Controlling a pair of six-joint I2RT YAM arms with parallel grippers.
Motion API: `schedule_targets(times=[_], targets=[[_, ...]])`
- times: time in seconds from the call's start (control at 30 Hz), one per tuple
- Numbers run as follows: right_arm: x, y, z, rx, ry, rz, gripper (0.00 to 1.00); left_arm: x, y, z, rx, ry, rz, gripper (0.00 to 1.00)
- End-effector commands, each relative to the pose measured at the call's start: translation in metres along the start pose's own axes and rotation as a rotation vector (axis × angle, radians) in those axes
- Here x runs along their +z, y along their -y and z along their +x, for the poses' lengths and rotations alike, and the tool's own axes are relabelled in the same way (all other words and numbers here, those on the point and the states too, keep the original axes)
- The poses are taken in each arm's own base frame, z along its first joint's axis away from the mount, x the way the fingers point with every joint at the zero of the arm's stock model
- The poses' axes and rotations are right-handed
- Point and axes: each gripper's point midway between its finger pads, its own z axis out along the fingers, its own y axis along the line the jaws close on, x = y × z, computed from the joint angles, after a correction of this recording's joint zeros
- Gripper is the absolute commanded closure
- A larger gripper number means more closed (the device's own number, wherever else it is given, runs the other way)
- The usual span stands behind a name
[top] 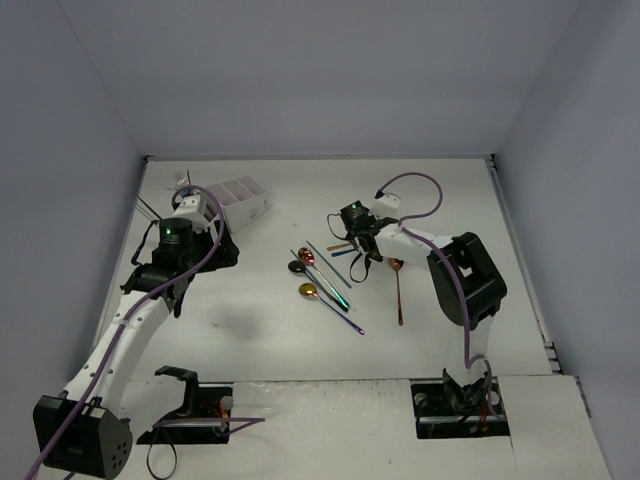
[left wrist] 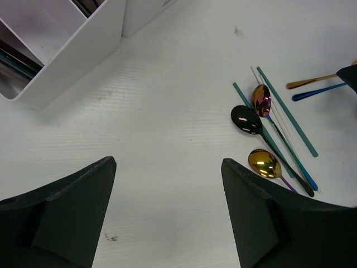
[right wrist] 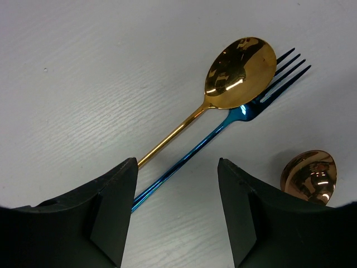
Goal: Sort the eating utensils into containers
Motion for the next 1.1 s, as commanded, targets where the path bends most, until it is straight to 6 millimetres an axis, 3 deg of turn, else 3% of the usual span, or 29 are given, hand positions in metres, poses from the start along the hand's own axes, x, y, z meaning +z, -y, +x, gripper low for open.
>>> schedule_targets(times=[0.0,0.63,0.83,1.07], targets=[[0.002,0.004,-0.018,0.046,0.059,0.056,0.45,-0.010,0.012,-0.029,0.013,0.092,0.040,0.26],[0.018,0.017,0.010,-0.007,0.002,0.114,0.59,-0.011,0.015,-0.031,0.011,0.095,0.055,0.26],[0.016,0.025,0.015,-0.017,-0.015,0.123,0.72,-0.011,0.014,-0.030,0.006,0.094,0.054,0.26],[0.014,0.050,0.015,-0.010,-0.032,0.155,0.99,-0.011,0.014,-0.031,0.001,0.095,0.057,0.26]])
